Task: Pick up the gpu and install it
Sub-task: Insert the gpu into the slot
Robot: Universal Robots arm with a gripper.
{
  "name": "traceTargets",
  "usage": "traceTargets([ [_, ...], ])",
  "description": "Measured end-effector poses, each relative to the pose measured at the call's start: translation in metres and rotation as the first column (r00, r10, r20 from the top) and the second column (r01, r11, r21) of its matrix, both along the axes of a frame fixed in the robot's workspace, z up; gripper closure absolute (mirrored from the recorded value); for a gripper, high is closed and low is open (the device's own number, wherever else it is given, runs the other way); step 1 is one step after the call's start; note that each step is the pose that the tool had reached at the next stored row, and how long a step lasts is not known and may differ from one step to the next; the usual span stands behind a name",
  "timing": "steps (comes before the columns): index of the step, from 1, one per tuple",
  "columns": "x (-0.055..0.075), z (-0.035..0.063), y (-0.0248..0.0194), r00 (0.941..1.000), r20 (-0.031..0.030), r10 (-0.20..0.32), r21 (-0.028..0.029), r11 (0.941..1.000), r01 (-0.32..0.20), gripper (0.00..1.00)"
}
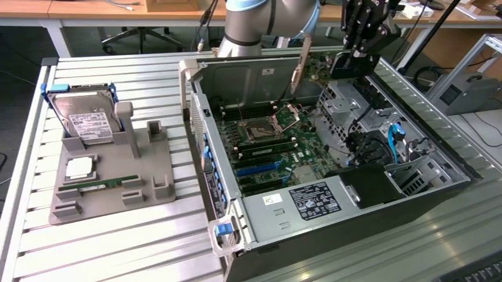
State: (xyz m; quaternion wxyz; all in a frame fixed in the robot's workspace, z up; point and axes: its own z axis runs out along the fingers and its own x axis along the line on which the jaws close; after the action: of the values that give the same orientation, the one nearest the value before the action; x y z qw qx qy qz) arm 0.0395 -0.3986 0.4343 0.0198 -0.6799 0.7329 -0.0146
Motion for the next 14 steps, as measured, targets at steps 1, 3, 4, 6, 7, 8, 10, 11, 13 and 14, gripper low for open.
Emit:
traceTargets([
  [1, -0.002, 0.0000, 0.0000, 1.0000, 0.0002, 0.000, 0.0000, 1.0000, 0.000, 0.73],
  [3, -0.008, -0.0001, 0.0000, 1.0000, 0.0010, 0.000, -0.0001, 1.0000, 0.000, 0.73],
  [4, -0.013, -0.0002, 0.0000, 1.0000, 0.0021, 0.000, 0.0000, 1.0000, 0.000, 0.73],
  [6, -0.020, -0.0003, 0.0000, 1.0000, 0.0042, 0.000, 0.0000, 1.0000, 0.000, 0.73],
  [7, -0.023, -0.0003, 0.0000, 1.0000, 0.0051, 0.000, -0.0001, 1.0000, 0.000, 0.73],
  [8, -0.026, -0.0003, 0.0000, 1.0000, 0.0061, 0.000, -0.0001, 1.0000, 0.000, 0.73],
  [10, -0.032, -0.0004, 0.0000, 1.0000, 0.0079, 0.000, 0.0000, 1.0000, 0.000, 0.73],
  [11, -0.033, -0.0004, 0.0000, 1.0000, 0.0082, 0.000, -0.0001, 1.0000, 0.000, 0.73],
  [13, -0.035, -0.0004, 0.0000, 1.0000, 0.0087, 0.000, 0.0001, 1.0000, 0.000, 0.73],
  [14, -0.035, -0.0004, 0.0000, 1.0000, 0.0088, 0.000, -0.0001, 1.0000, 0.000, 0.73],
])
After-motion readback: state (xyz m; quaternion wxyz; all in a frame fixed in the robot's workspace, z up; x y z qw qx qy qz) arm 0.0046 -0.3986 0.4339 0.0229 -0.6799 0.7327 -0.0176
